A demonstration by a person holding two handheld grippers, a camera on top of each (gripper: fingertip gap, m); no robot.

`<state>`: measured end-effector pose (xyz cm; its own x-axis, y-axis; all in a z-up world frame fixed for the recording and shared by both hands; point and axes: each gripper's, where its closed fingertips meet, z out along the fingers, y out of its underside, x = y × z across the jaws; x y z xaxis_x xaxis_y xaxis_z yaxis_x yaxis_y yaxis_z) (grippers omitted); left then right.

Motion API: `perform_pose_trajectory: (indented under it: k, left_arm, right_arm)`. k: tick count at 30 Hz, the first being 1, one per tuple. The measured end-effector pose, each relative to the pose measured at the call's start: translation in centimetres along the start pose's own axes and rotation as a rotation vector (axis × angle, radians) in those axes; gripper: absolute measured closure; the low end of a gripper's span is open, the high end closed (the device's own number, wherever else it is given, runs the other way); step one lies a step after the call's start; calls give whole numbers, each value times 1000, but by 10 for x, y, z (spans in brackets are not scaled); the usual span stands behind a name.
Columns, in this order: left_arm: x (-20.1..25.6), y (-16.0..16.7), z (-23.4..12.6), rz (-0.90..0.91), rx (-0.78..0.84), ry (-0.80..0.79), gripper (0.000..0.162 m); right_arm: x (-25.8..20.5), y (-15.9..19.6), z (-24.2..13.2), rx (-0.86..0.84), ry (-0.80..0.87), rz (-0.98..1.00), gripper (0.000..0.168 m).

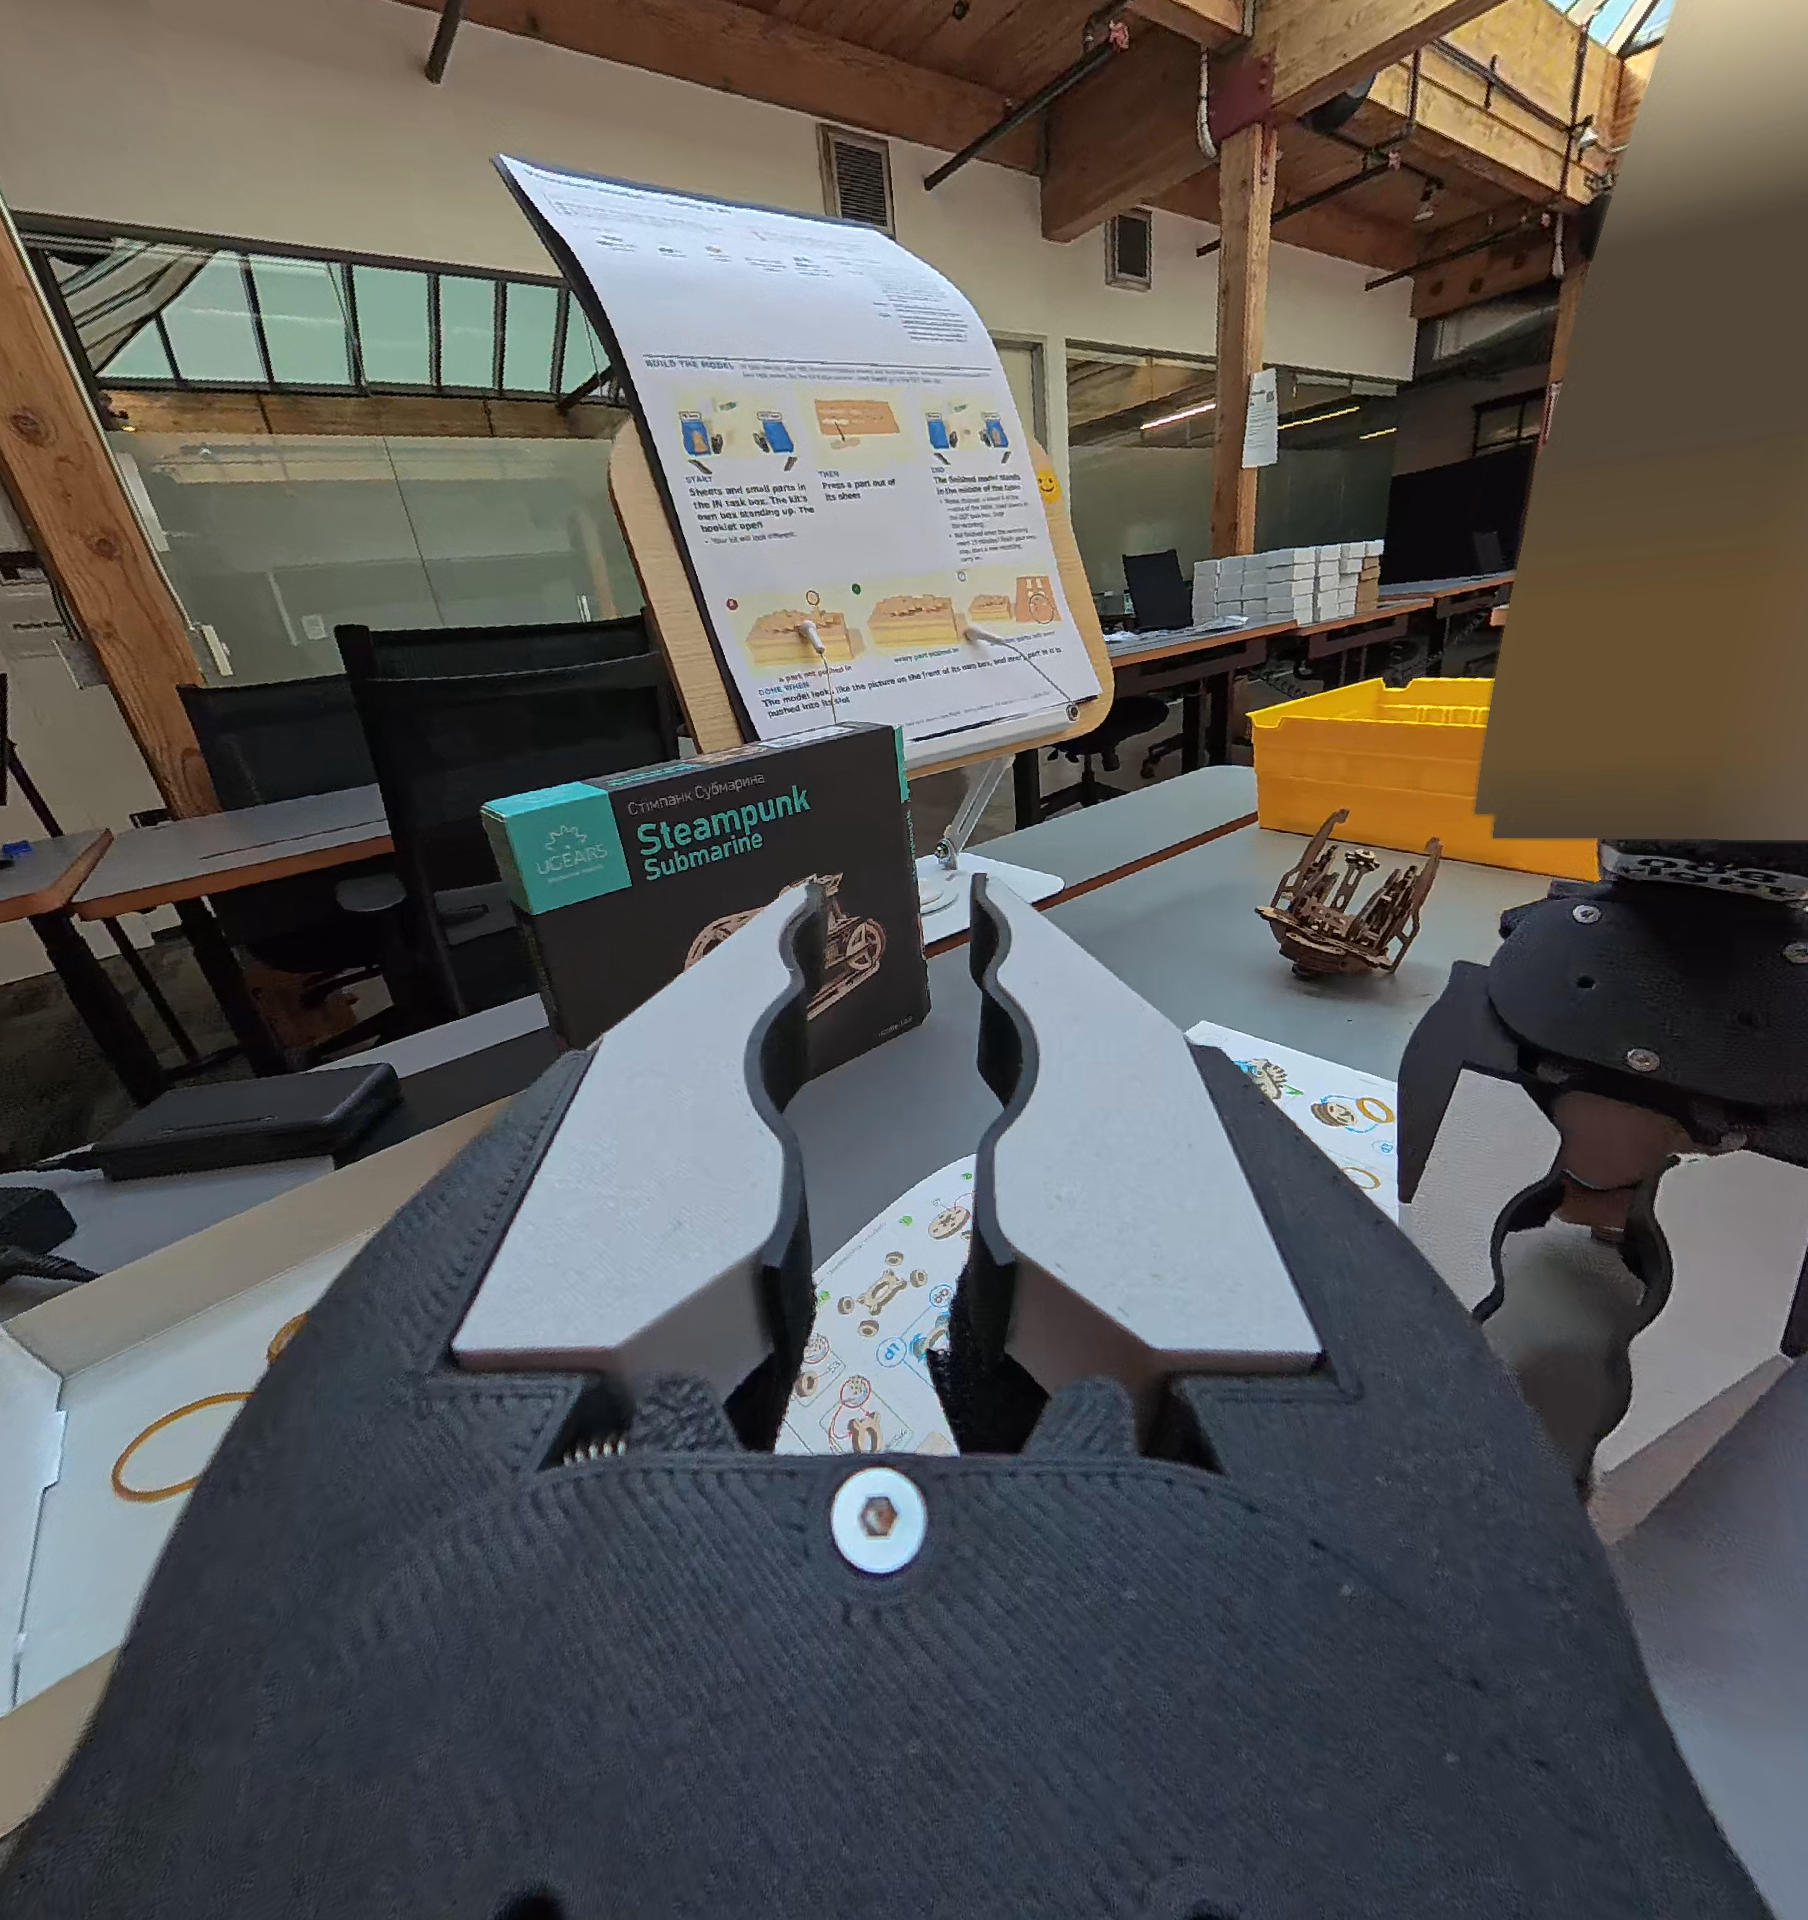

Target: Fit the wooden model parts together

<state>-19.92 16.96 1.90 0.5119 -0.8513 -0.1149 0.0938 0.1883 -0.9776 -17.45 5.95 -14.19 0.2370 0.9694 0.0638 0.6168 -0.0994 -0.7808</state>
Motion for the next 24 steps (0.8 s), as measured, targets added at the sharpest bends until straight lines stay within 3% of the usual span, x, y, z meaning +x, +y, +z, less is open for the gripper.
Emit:
perform_pose_trajectory:
  k: [13, 17, 20, 24]
  left_arm:
    - [-13, -2, -6, -23, 4, -44, 138]
    - [-14, 5, -3, -29, -18, -43, 138]
    - [-16, 6, -4, -33, -18, -51, 138]
    - [-20, 4, -6, -16, -14, -79, 139]
  right_arm:
    - [-10, 13, 10, -39, -13, -7, 147]
    - [-21, 3, -5, 38, -3, -31, 137]
    - [-11, -10, -35, 144, 131, -138, 136]
    - [31, -38, -94, 315, 457, -278, 136]
